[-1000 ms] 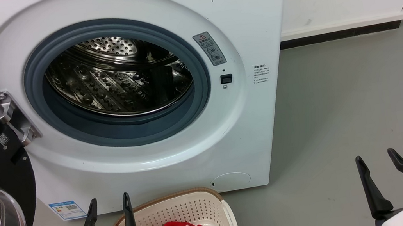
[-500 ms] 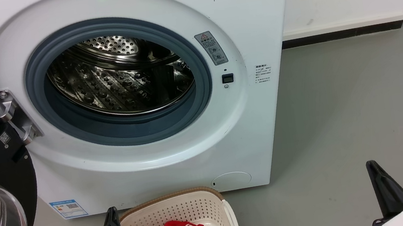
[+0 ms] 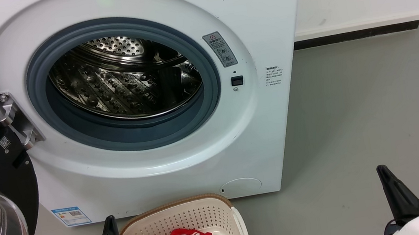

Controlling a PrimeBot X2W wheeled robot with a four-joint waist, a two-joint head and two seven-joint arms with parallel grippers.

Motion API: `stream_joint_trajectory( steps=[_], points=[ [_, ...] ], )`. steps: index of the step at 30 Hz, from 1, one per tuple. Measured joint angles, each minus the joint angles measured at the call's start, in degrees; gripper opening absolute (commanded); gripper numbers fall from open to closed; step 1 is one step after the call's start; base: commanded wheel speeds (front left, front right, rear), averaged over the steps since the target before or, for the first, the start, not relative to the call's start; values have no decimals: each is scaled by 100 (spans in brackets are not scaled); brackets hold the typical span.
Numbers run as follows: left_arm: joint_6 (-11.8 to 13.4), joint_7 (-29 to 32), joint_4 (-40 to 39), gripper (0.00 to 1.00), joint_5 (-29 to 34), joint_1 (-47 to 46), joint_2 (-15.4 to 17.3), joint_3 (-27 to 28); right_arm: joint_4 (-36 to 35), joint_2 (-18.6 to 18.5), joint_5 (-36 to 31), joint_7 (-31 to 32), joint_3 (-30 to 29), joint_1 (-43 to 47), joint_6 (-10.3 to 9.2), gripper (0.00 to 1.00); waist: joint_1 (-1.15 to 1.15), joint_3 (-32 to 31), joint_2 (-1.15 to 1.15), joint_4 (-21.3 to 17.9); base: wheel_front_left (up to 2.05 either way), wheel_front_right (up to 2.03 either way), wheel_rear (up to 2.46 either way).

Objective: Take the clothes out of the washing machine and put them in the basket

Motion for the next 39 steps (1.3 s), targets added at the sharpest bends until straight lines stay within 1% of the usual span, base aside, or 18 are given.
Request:
stream_joint_trajectory(
  steps=[17,39],
  points=[
    [-162,337,175,0,-1602,-279,-3,144,413,-68,1701,-2,10,-327,0,0,0,20,0,10,0,0,0],
    [-328,702,368,0,-3279,-548,-7,307,844,-104,3446,10,-29,-673,-1,0,0,46,0,25,0,0,0]
  ],
)
